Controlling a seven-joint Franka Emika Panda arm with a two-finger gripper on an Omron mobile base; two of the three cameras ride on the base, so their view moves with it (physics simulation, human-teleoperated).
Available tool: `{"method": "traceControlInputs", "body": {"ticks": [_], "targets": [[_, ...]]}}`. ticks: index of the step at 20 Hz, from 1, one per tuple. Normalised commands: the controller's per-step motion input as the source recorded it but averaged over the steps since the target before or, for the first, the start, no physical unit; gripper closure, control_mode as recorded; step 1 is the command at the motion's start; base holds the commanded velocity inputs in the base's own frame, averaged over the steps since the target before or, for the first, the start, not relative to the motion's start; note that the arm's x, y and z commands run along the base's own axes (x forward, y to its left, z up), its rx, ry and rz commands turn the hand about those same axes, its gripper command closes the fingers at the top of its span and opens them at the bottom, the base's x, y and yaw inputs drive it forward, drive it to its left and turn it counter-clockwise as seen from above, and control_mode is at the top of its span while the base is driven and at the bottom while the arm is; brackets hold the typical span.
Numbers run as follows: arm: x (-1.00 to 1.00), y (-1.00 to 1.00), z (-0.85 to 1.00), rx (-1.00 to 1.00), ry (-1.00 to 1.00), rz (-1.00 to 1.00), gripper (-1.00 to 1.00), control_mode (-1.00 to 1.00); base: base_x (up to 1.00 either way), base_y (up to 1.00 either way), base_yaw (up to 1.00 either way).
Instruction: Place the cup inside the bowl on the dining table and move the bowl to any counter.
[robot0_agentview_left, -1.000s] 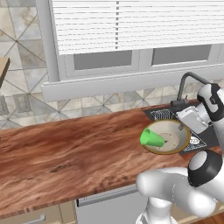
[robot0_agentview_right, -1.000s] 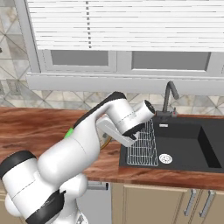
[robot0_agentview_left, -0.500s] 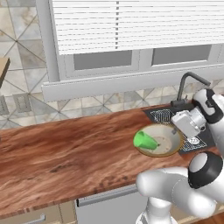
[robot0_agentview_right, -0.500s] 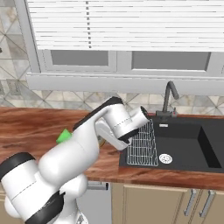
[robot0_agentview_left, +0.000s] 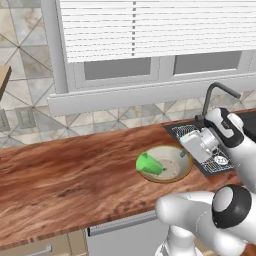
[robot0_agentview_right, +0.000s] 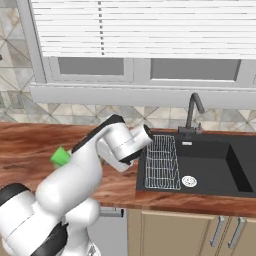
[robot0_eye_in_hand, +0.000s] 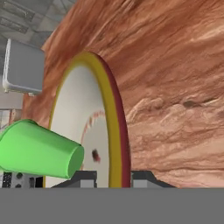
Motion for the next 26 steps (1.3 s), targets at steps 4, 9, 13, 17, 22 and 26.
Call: {"method": "traceControlInputs", "body": {"ticks": [4,9,13,17,22,26], "targets": [[0.17,0.73,-0.01,0.00,0.04,0.00,1.00,-1.00,0.00,0.00,0.00],[0.09,0.78,-0.02,0.00,0.02,0.00,1.00,-1.00,0.00,0.00,0.00],[0.16,0.62,-0.02,0.00,0.00,0.00,1.00,-1.00,0.00,0.00,0.00],[0.22,0.37,-0.04,0.00,0.00,0.00,1.00,-1.00,0.00,0.00,0.00],[0.19,0.37,-0.08,0.00,0.00,0.00,1.00,-1.00,0.00,0.00,0.00],[0.38,0.25,-0.06,0.00,0.00,0.00,1.00,-1.00,0.00,0.00,0.00]]}}
